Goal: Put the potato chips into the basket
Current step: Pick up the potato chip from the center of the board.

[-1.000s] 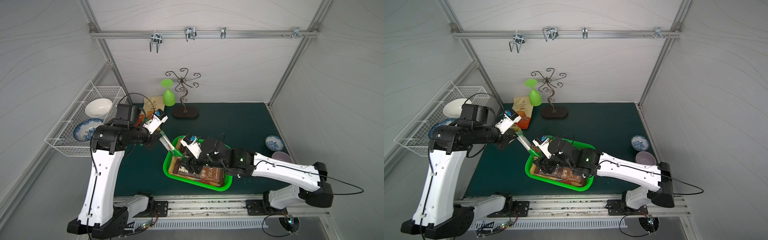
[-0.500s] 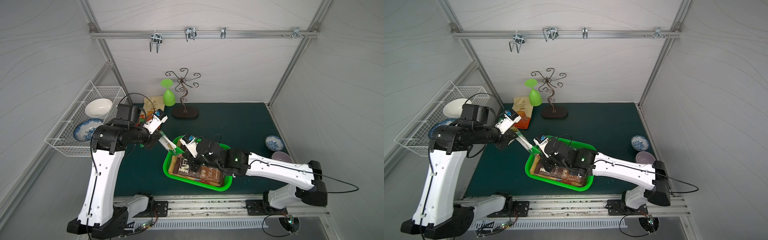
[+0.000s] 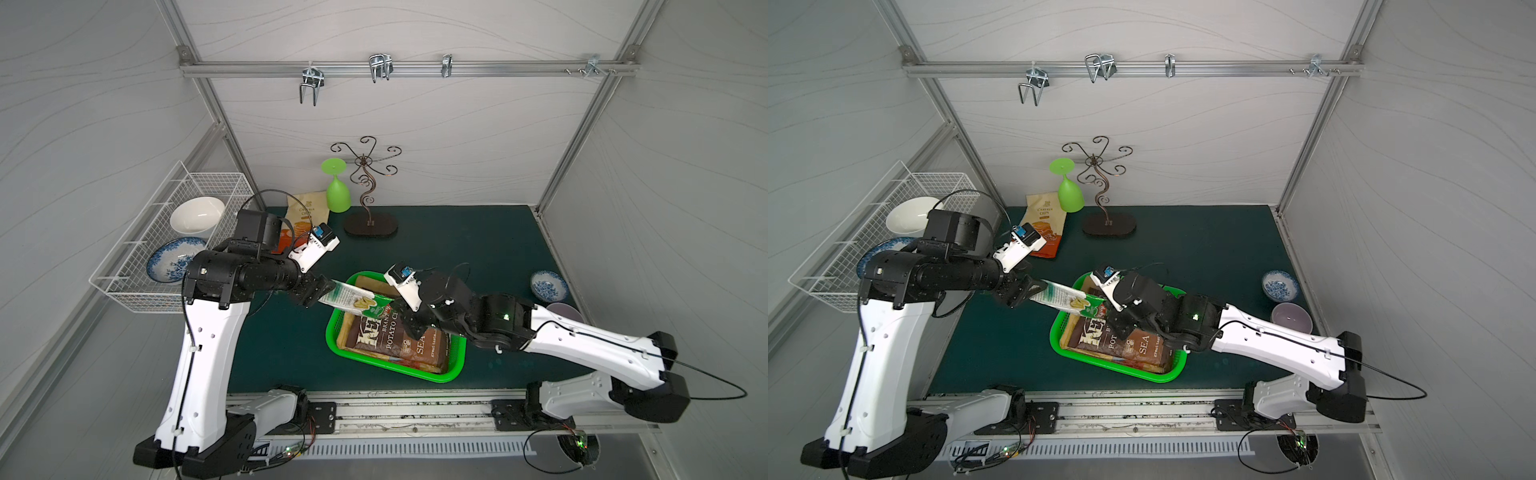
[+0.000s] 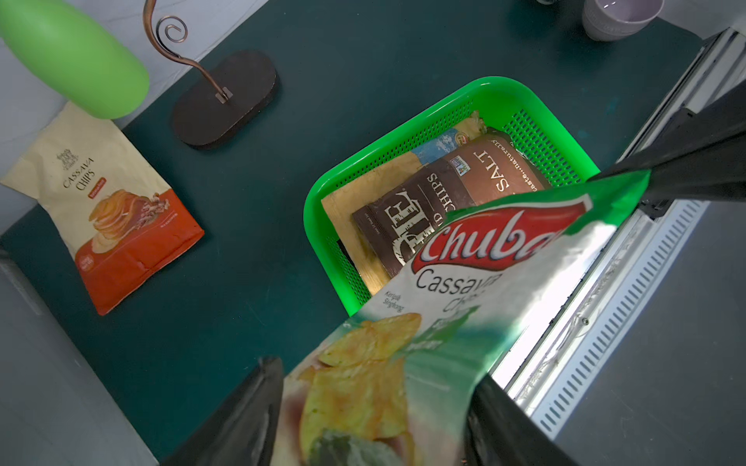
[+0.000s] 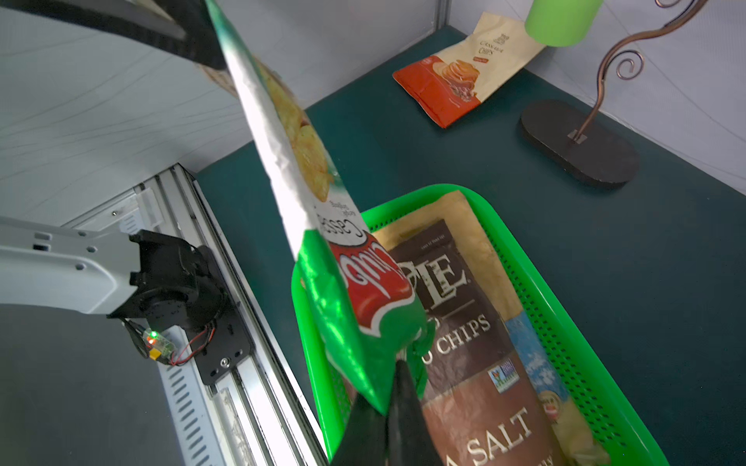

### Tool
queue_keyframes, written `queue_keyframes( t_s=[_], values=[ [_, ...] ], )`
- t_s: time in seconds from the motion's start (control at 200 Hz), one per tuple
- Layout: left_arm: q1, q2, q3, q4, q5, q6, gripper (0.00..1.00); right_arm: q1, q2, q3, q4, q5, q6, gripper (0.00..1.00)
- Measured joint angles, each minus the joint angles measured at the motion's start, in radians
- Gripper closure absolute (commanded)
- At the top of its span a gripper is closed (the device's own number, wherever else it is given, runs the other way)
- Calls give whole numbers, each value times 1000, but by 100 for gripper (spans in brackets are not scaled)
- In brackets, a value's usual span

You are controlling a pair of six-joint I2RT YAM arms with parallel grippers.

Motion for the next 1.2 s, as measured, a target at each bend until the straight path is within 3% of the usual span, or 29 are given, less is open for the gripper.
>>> queue_keyframes(
  t_s=[0.27,0.485,0.585,0.83,1.201],
  values=[
    [-2,-2,-37,-9,-1,56,42,-36,-34,71,-169,18,-33,100],
    [-2,-5,-100,-46,4,112,45,-52,-56,86,-254,49,-37,100],
    [-5,-2,-120,-59,10,130,56,-69,-66,86,-279,62,-34,100],
    [-27,34,-139,-44,42,140,100,-117,-119,63,-291,84,-14,100],
    [-150,93,-184,167,17,65,100,-234,-195,-44,-280,85,-6,100]
  ],
)
